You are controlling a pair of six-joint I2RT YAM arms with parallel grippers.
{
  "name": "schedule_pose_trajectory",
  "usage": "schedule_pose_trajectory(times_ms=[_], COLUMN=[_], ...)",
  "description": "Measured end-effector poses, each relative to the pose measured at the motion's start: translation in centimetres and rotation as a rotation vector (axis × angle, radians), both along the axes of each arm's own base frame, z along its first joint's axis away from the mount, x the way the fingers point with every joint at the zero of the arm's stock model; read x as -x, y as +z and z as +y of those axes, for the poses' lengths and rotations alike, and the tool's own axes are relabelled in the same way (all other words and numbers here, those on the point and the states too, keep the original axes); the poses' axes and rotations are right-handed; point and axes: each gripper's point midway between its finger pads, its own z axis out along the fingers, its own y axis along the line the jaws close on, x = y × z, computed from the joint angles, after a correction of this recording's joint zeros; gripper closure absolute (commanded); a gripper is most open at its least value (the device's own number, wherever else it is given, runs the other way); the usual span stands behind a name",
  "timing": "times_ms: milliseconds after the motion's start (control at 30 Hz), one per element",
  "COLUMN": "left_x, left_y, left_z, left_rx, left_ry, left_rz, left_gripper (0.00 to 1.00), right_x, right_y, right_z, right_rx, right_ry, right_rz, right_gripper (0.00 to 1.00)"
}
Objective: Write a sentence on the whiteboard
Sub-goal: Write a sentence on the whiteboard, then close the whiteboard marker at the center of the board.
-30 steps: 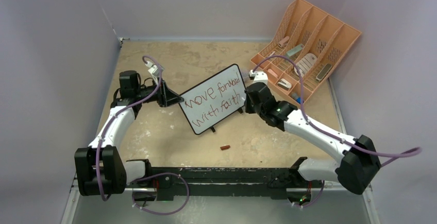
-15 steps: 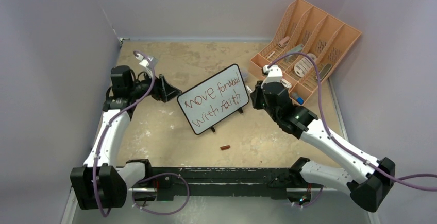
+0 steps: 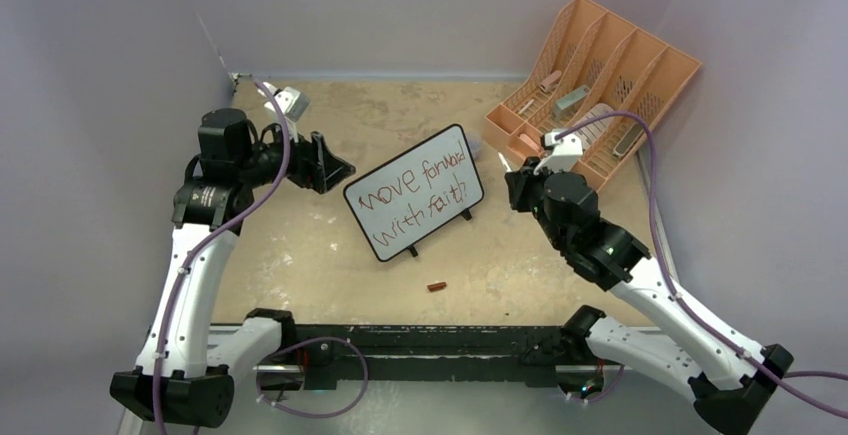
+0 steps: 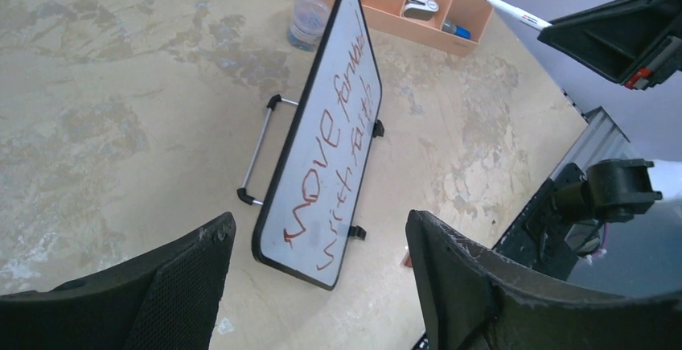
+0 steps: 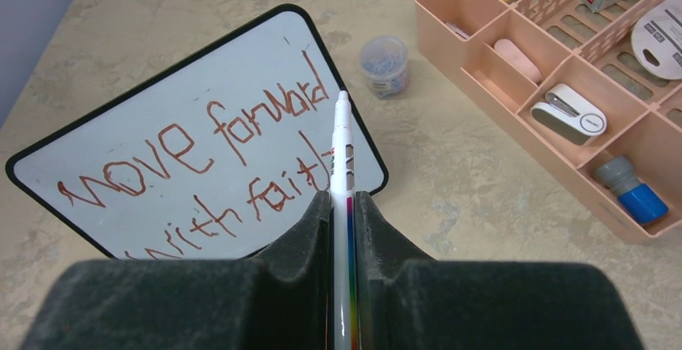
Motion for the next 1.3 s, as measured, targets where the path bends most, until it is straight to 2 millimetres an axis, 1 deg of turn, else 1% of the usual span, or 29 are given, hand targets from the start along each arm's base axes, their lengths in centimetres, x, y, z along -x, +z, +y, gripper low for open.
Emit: schedule_pose_trajectory(times_ms=[133,233,433,600,700,767,867,967,1100,1200,1300], left_x=[1.4,2.4,4.6,7.1,8.7,9.8,11.2,12.2,12.6,12.5,12.4], left_y=[0.5,0.2,-1.8,-4.0,-6.0,-7.9,-11.1,-13.9,-17.1,-18.7,-20.2], left_z=[-1.1,-2.2,-6.5,-10.6,-13.1,-14.8,-16.8,-17.6,-17.3,-17.1,-17.4], left_rx=[-0.005,-0.004,-0.038,-0.103,-0.168,-0.232,-0.322,-0.393,-0.458,-0.495,-0.53], left_ry=[-0.041,-0.088,-0.213,-0.317,-0.369,-0.406,-0.443,-0.46,-0.454,-0.446,-0.449], left_rz=[0.029,0.064,0.166,0.22,0.248,0.271,0.312,0.341,0.376,0.396,0.409], left_gripper=[0.27,0.28,0.3,0.33,0.33,0.34,0.36,0.37,0.45,0.48,0.55], right_x=[0.4,0.6,1.0,1.3,1.3,1.4,1.4,1.4,1.4,1.3,1.3], right_y=[0.1,0.5,1.6,2.0,2.0,2.0,1.9,1.9,1.8,1.8,1.5], right_z=[-0.8,-1.1,-1.6,-1.8,-2.0,-2.1,-2.3,-2.4,-2.7,-2.9,-3.0], right_rx=[0.005,-0.005,-0.039,-0.053,-0.056,-0.058,-0.055,-0.054,-0.053,-0.05,-0.044], right_ry=[-0.011,-0.014,-0.012,-0.015,-0.019,-0.021,-0.031,-0.039,-0.048,-0.06,-0.064], right_rz=[-0.022,-0.043,-0.096,-0.113,-0.118,-0.121,-0.121,-0.123,-0.124,-0.126,-0.121], right_gripper=[1.0,1.0,1.0,1.0,1.0,1.0,1.0,1.0,1.0,1.0,1.0])
